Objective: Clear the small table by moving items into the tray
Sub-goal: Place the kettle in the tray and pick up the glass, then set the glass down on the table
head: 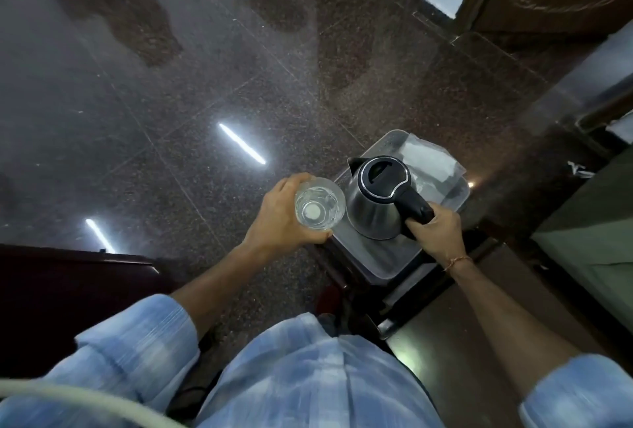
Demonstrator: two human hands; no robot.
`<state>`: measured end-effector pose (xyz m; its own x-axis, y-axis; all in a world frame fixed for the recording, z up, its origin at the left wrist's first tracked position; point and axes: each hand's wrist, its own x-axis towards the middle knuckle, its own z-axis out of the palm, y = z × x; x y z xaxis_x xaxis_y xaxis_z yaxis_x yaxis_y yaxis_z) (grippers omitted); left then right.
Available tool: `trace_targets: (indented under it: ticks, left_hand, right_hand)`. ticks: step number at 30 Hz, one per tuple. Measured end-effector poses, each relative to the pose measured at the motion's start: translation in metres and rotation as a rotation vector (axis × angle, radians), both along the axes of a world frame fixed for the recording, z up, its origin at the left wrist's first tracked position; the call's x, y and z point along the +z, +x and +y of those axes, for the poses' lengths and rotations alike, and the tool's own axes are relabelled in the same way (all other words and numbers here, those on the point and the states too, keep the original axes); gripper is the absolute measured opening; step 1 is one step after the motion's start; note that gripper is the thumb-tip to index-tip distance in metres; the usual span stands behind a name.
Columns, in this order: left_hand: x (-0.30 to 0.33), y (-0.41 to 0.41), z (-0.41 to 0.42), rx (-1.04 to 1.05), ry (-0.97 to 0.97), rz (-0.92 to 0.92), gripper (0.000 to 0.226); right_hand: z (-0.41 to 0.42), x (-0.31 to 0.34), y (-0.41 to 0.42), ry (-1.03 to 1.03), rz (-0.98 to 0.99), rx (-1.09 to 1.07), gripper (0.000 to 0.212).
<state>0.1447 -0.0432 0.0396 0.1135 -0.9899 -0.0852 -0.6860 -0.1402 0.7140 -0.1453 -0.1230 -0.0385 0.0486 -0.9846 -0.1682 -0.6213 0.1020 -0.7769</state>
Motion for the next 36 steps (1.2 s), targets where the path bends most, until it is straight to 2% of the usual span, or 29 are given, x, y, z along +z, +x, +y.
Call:
trace_targets:
  ticks: [6,10,20,24,27,31,36]
  left_hand:
    - [0.006,0.006,0.006,0.043,-0.017,-0.049,0.095]
    - [0.006,0.000,0.005,0.013,-0.023,-0.056,0.094]
    - [0.011,-0.023,-0.010,-0.123,-0.007,-0.060,0.095]
    - [0.015,-0.031,-0.015,-0.172,-0.038,-0.068,0.093]
    - [0.016,-0.038,-0.017,-0.209,-0.062,-0.044,0.091]
    - [0.014,-0.054,-0.022,-0.300,-0.030,-0.002,0.087]
    - [0.008,-0.093,-0.030,-0.466,-0.026,0.056,0.088]
  right_hand:
    - [-0.013,-0.032,-0.002,0.073,-0.038,-0.049,0.026]
    - [-0.011,-0.043,-0.014,0.070,-0.034,-0.079,0.012]
    - [-0.017,-0.041,-0.019,0.023,-0.055,-0.143,0.011]
    - [-0.011,-0.046,-0.016,0.038,-0.042,-0.161,0.026]
    - [-0.009,-0.041,-0.021,0.144,0.028,-0.150,0.028]
    - [0.019,-0.023,-0.044,0.140,0.030,-0.191,0.065]
    - [0.084,0.011,-0.092,0.146,0.058,-0.310,0.069]
